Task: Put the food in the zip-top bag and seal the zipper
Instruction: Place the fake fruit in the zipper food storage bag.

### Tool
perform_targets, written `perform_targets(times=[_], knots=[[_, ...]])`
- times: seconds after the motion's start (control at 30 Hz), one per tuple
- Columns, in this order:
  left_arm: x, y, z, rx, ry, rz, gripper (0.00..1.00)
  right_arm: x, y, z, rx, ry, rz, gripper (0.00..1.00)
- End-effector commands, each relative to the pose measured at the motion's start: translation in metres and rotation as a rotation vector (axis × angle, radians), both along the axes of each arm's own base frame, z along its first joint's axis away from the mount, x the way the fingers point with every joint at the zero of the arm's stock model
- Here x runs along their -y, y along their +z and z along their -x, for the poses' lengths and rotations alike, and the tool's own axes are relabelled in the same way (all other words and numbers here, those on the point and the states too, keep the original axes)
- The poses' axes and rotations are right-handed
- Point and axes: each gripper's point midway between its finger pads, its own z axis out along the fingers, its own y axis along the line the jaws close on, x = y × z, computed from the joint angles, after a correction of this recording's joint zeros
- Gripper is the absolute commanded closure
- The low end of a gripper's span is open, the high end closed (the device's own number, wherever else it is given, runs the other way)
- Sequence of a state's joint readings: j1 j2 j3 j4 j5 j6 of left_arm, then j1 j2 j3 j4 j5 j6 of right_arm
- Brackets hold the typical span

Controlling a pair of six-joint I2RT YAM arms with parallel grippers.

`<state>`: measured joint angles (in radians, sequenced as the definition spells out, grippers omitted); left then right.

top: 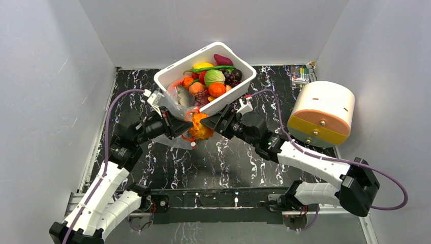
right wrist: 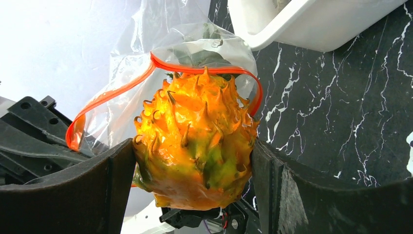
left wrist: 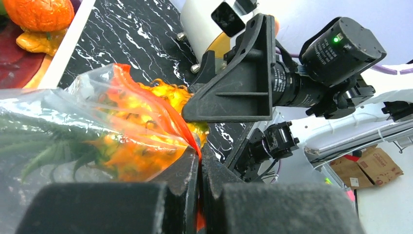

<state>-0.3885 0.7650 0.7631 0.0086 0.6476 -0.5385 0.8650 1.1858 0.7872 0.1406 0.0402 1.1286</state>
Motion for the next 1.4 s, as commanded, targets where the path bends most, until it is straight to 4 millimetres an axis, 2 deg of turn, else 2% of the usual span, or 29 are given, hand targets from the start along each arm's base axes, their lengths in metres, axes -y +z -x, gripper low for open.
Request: perform_targets(times=[0.0, 0.2, 0.3, 0.4, 0.53, 0.73, 0.83, 0.93, 1.07, 1.2, 1.37], knots=[[0.001, 0.010, 0.011, 0.024, -0.036, 0.013, 1.00, 0.010, 0.052, -0.003, 0.123, -0.036, -0.077, 0.79], [-0.016, -0.027, 0.006, -0.011, 0.036, -0.155, 1.00, 0.028, 0.087, 0.019, 0.182, -0.019, -0.250, 0.81], [-0.019, -0.033, 0.007, -0.002, 0.038, -0.188, 1.00, 0.020, 0.087, 0.028, 0.157, 0.036, -0.331, 0.83], [-0.015, -0.020, 0.010, 0.028, 0.000, -0.174, 1.00, 0.008, 0.070, 0.023, 0.114, 0.047, -0.317, 0.83], [-0.008, 0.001, 0.014, 0.062, -0.041, -0.123, 1.00, -0.002, 0.071, 0.014, 0.130, 0.043, -0.310, 0.81], [-0.003, 0.018, 0.018, 0.093, -0.074, -0.074, 1.00, -0.014, 0.055, -0.001, 0.098, -0.002, -0.230, 0.79], [-0.003, 0.017, 0.015, 0.082, -0.065, -0.069, 1.00, -0.021, 0.047, -0.002, 0.096, 0.013, -0.178, 0.76], [-0.003, 0.016, 0.017, 0.062, -0.059, -0.057, 1.00, -0.021, 0.049, 0.000, 0.108, 0.030, -0.113, 0.68], [-0.005, 0.022, 0.018, 0.025, 0.002, 0.038, 1.00, -0.014, 0.052, 0.010, 0.111, 0.065, -0.006, 0.46], [-0.005, 0.037, 0.024, 0.020, 0.012, 0.149, 1.00, 0.004, 0.052, 0.019, 0.106, 0.055, 0.040, 0.27], [-0.008, 0.055, 0.026, 0.060, 0.029, 0.190, 1.00, 0.017, 0.067, 0.027, 0.129, 0.063, 0.099, 0.17]])
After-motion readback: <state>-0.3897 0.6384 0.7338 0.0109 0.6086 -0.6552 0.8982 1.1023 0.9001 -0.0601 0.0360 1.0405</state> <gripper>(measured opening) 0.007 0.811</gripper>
